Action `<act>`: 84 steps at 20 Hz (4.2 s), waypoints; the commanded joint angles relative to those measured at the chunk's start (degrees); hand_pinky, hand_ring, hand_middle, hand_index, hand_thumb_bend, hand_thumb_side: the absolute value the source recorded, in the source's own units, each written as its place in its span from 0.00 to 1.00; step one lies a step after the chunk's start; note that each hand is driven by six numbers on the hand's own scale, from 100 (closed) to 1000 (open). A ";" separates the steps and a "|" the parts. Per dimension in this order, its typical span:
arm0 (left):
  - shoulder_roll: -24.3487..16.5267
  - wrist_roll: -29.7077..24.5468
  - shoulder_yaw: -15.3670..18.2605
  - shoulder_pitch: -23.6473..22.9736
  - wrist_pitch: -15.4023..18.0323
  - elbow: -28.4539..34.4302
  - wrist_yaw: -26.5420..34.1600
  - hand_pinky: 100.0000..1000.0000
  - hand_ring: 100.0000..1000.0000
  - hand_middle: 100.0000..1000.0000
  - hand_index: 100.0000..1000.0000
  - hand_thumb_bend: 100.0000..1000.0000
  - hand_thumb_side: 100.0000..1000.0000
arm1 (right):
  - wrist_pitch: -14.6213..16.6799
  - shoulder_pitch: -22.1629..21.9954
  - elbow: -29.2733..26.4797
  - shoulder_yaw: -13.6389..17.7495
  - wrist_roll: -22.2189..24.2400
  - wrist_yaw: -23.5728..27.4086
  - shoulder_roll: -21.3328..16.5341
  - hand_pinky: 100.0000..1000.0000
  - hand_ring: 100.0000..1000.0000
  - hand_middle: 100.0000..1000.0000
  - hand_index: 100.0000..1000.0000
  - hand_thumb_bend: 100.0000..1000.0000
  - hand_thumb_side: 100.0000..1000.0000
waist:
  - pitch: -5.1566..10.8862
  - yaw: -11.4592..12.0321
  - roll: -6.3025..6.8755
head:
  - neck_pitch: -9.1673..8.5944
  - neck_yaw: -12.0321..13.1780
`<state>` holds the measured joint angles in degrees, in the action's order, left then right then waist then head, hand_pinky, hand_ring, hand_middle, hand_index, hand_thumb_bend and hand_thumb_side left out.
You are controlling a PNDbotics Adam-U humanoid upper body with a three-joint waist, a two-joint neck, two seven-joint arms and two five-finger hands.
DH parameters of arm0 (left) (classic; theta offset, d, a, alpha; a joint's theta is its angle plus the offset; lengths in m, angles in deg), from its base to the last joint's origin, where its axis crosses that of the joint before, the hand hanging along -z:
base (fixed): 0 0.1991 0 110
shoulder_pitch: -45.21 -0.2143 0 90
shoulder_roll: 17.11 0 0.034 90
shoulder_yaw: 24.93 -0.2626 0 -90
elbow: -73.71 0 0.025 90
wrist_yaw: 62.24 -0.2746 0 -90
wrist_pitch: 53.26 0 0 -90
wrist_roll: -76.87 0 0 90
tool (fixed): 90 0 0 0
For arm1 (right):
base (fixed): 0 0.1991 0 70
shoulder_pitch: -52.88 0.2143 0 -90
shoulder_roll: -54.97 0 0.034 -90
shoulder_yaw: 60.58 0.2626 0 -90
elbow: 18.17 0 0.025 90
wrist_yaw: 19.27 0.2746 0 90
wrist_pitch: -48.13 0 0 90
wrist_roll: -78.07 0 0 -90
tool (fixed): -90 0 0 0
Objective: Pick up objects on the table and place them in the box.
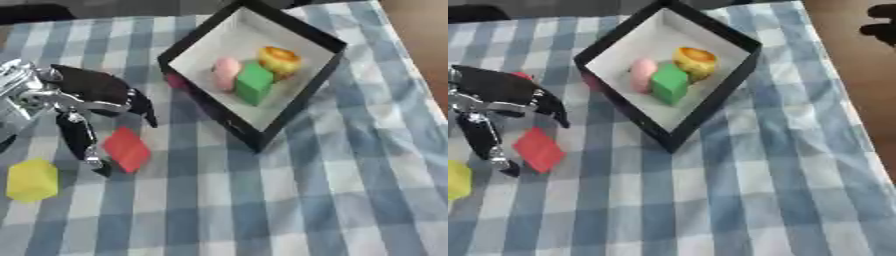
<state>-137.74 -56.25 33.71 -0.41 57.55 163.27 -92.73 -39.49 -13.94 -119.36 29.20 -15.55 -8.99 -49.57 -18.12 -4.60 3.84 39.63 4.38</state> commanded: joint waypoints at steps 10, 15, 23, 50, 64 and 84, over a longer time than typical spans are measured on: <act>0.49 -0.28 0.69 1.44 3.58 -2.64 -0.81 0.71 0.69 0.59 0.67 0.24 0.00 | -0.06 0.29 -0.57 0.57 -0.12 -0.31 -0.94 0.93 0.76 0.77 0.76 0.00 0.80 | 0.10 0.13 -0.42 | -0.12 0.08; -1.34 3.68 4.05 2.31 2.70 3.77 3.37 0.70 0.67 0.58 0.66 0.18 0.00 | 0.10 0.17 -0.63 0.67 -0.17 -0.33 -1.28 0.93 0.76 0.77 0.76 0.00 0.80 | 0.29 0.43 -0.50 | 0.01 -0.33; 2.18 2.51 9.94 12.58 -3.80 8.97 6.24 0.71 0.67 0.58 0.66 0.23 0.00 | 0.42 0.95 -0.97 0.13 0.31 0.56 -1.98 0.93 0.76 0.77 0.76 0.00 0.78 | 1.57 0.60 -0.49 | 0.72 -0.11; 31.38 3.97 10.74 27.34 -12.31 -31.43 -16.61 0.77 0.75 0.70 0.79 0.55 0.15 | -0.39 2.94 -1.36 -1.05 1.31 1.43 -0.30 0.93 0.76 0.78 0.76 0.00 0.78 | 1.03 -1.47 -0.44 | 0.03 2.57; 32.20 15.17 19.09 27.85 -6.51 -31.74 -26.92 0.80 0.80 0.76 0.88 0.70 0.29 | -0.47 2.27 -0.91 -1.15 1.52 1.11 -0.40 0.93 0.76 0.78 0.76 0.00 0.79 | 1.60 -0.49 -0.88 | 0.52 1.90; 8.03 9.06 14.00 17.47 -7.33 -11.25 -12.38 0.78 0.77 0.73 0.85 0.55 0.25 | 0.01 0.15 -0.90 -0.24 0.55 0.50 -2.51 0.93 0.77 0.78 0.76 0.00 0.78 | 2.31 2.35 -0.28 | 1.25 -0.85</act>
<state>-126.11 -46.39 47.60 16.27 50.23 149.96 -106.43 -39.57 -14.22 -119.67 28.24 -14.74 -8.17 -50.09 -18.07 -2.35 3.83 40.87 3.69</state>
